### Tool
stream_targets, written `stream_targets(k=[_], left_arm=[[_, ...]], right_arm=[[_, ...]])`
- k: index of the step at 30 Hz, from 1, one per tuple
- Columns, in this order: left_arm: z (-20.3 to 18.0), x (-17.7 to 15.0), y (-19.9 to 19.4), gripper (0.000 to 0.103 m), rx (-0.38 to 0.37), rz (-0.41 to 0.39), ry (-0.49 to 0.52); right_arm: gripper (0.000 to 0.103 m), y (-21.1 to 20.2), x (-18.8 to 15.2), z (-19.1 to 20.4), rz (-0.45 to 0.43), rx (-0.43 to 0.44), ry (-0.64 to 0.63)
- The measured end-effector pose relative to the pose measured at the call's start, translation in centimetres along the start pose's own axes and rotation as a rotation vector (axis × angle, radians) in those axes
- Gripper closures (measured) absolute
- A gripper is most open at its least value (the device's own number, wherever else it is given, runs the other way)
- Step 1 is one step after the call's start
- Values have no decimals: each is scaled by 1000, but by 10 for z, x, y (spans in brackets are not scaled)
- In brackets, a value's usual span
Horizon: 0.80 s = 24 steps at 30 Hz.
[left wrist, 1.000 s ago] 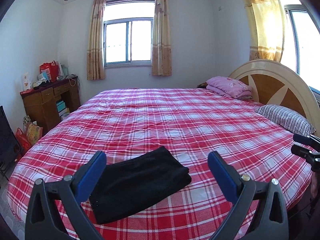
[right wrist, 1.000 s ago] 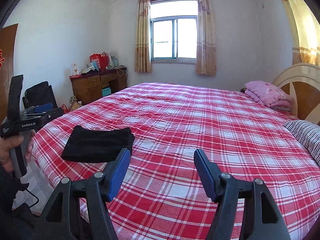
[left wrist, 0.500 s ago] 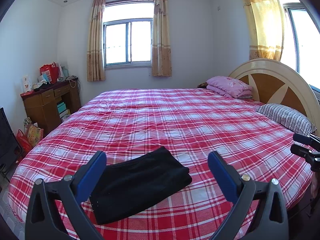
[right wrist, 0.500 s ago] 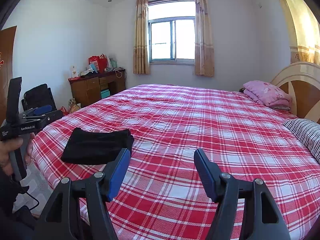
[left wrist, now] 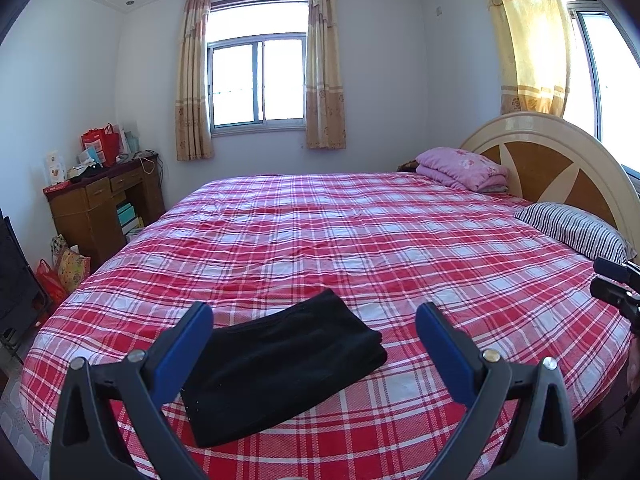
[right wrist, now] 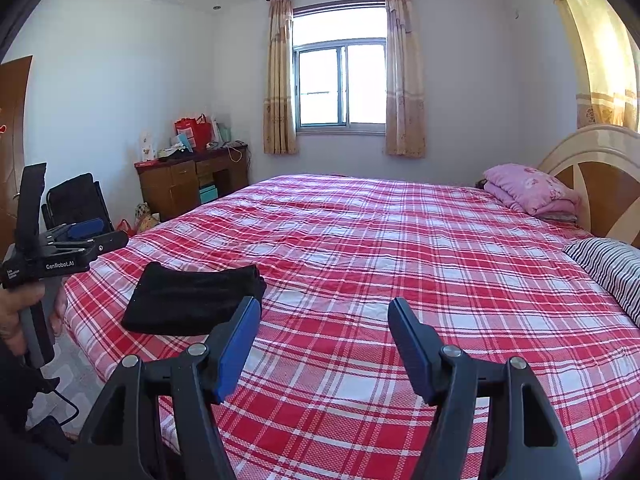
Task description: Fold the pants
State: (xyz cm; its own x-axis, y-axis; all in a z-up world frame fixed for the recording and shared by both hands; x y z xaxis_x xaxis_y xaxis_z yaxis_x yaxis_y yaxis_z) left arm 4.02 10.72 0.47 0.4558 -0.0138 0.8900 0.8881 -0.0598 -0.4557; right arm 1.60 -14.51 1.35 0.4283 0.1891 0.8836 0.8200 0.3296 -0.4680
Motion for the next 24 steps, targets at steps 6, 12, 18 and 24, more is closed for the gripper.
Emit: stream_targets(k=[6,12,18,24], left_arm=[[-2,0,1,0,9,6,1],[-2,-2,7,0,29,32,-4],[1,-5,8,0,40,33,-15],[-1,-4,8,0,40,21,-11]], right_arm=[[35,1,0,0,2,0,-4],[35,3,-1,2,11,-2,-11],[35,7,-3,4,25,-3,-15],[35,10,-4,5,33,-5,-16]])
Point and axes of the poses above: each gripper's, at about its wrist camera, not at the fingertips, and y roughly the way its jaws point, z to its left, x to its top, the point moved 1 cm from there along y, roughly the way its jaws point, and after that the axes turned 3 degrees about z, right-handed, at the moved point
